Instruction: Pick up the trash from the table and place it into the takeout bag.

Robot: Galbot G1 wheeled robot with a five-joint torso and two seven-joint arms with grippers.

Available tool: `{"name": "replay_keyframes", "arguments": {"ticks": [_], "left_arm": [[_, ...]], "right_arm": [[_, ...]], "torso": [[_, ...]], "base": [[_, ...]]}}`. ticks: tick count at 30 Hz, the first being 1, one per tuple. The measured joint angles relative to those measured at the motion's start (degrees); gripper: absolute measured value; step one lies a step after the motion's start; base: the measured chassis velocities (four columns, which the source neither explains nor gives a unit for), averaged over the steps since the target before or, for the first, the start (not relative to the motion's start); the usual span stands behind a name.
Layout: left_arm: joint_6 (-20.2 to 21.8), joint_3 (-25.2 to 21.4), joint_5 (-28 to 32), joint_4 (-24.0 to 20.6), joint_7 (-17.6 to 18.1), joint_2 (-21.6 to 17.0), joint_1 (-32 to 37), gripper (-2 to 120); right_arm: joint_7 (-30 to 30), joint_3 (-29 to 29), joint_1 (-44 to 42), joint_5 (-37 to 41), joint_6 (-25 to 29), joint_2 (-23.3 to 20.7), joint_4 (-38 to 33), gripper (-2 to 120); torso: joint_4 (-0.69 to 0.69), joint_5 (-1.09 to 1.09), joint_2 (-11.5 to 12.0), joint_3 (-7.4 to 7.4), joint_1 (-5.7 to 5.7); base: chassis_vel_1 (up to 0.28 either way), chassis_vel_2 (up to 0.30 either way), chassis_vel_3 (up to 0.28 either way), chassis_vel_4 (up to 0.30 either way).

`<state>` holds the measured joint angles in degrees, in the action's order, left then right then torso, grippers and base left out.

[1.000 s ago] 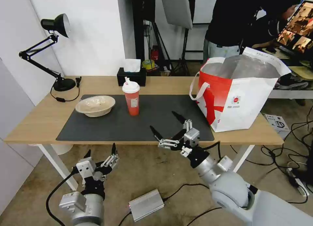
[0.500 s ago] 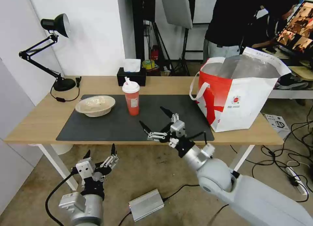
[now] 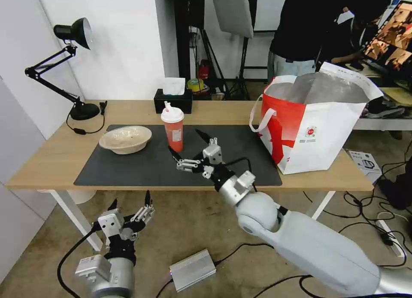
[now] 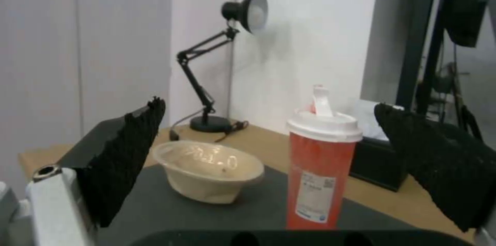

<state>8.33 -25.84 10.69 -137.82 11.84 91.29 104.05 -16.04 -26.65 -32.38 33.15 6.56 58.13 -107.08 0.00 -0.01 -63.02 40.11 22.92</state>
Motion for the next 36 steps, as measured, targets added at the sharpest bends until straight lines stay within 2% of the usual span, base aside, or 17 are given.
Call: {"name": "replay_keyframes", "arguments": {"ticks": [10,16,36], "left_arm": [[0.0,0.0,-0.1,0.5,0.0,0.0,-0.2,100],[0.0,0.2,-0.1,1.1,0.0,0.0,-0.5,100],[0.1,0.3,0.0,1.8,0.0,0.0,-1.1,100]], "right_arm": [[-6.7,0.1,1.1,3.2,-6.9,4.3,1.2,100],[-7.6,0.2,2.2,4.4,-9.3,6.1,3.5,100],[-7.4,0.2,6.9,5.5,-11.3,13.8,15.7,100]], "torso": [[0.0,0.0,0.0,0.0,0.0],[0.0,0.0,0.0,0.0,0.0],[0.0,0.0,0.0,0.0,0.0]], "base": [[0.0,0.0,0.0,0.0],[0.0,0.0,0.0,0.0],[0.0,0.0,0.0,0.0]]}}
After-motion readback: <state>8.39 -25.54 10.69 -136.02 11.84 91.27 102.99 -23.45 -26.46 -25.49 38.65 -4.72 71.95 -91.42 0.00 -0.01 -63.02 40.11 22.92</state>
